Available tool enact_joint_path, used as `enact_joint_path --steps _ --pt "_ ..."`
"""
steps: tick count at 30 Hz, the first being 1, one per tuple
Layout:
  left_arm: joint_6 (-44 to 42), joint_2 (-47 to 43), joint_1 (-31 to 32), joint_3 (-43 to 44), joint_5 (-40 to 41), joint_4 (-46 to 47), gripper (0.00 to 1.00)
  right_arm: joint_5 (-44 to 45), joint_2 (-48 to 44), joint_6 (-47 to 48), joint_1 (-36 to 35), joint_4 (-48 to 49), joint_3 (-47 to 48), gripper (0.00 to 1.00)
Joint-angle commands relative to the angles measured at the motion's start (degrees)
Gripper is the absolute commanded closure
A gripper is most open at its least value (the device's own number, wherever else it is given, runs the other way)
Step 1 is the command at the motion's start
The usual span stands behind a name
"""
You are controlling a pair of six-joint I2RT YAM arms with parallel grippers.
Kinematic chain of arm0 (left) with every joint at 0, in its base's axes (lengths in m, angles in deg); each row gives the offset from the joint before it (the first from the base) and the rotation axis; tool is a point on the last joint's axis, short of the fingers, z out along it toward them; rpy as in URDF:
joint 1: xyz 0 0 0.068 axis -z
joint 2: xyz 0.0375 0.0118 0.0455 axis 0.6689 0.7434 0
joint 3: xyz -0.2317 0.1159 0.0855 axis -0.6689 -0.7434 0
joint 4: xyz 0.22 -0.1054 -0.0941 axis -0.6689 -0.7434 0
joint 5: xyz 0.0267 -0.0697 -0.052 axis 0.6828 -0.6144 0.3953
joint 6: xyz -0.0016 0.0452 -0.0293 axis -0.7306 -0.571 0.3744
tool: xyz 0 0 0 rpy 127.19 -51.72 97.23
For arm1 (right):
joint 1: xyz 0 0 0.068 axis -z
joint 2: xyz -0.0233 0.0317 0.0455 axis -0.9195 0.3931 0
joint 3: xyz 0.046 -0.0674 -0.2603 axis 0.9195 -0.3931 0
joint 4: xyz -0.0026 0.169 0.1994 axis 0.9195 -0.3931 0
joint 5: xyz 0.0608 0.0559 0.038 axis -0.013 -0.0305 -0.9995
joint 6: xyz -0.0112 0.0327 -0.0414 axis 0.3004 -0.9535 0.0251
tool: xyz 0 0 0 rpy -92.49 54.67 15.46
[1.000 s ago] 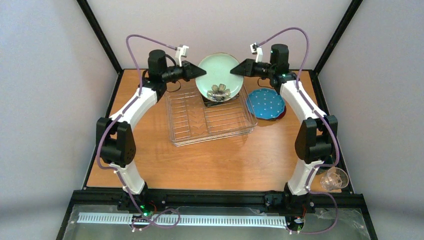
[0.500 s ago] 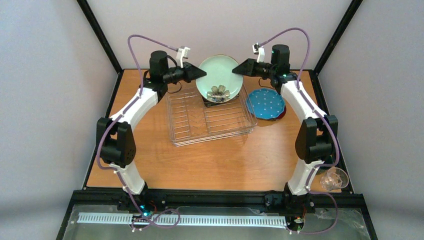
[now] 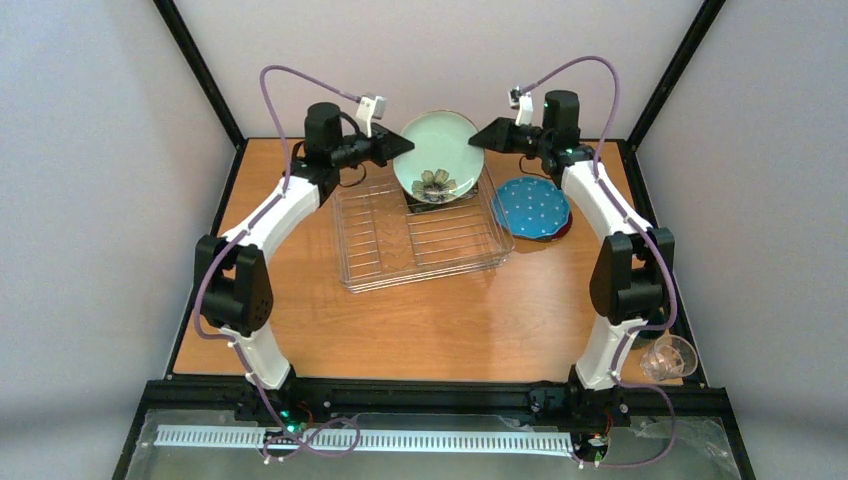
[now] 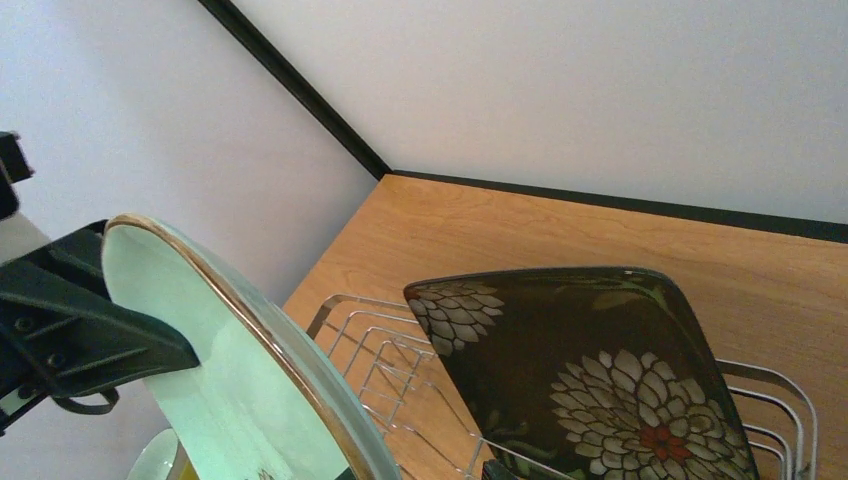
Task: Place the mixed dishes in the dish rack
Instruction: Insert the plate into the dish rack.
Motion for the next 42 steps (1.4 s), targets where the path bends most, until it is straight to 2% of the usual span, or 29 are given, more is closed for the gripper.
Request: enact_joint_path --steps 1,29,42 --pt "-3.65 -1.23 1.06 0.86 2.55 4.73 1.0 2.12 1.39 1.67 0.84 0.16 1.43 0.38" --pt "-13.52 8.51 5.65 4.72 16.93 5.79 1.0 -0.1 5.72 5.3 0.84 -0.66 4.65 0.38" --pt "-17.86 8.63 7.53 6.14 20.96 6.25 1.0 0.49 3.36 6.39 1.32 1.0 2.68 0.38"
